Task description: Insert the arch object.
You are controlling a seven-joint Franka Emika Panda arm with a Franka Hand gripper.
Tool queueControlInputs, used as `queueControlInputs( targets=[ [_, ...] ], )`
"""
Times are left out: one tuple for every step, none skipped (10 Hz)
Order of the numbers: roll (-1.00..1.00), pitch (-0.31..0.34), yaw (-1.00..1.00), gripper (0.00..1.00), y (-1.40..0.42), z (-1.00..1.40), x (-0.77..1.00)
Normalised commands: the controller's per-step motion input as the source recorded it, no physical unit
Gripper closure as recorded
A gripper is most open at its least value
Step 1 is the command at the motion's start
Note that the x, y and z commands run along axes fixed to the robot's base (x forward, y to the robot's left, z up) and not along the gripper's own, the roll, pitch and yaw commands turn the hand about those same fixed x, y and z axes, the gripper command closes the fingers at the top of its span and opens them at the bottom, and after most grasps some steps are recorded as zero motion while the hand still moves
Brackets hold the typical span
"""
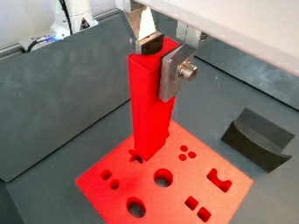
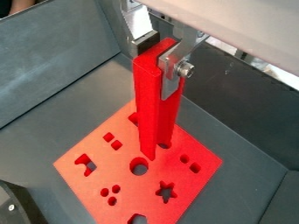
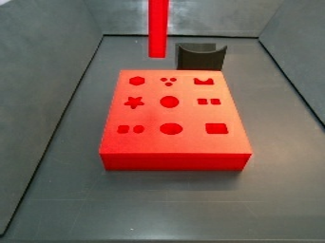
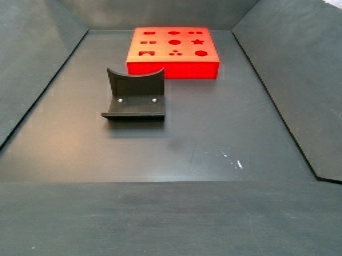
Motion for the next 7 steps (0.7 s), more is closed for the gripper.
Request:
queueControlInputs(
  targets=[
    [0.01,0.0,0.0,1.0,0.0,0.0,0.05],
    [0.0,0.0,-0.21,1.0,0.22,-0.03,0.15],
    [0.0,-0.03,-0.51,1.0,0.46,-0.07,0.17],
    [0.0,-0.029,-0.69,1.0,0.35,-0.07,0.25],
    [0.0,-0.027,-0.85,1.0,0.2,-0.04,0.33],
    [0.0,-0.021,-0.86,1.0,0.19,-0.02,0.31],
    [0.0,-0.009,-0.9,1.0,0.15,-0.01,0.25]
  ],
)
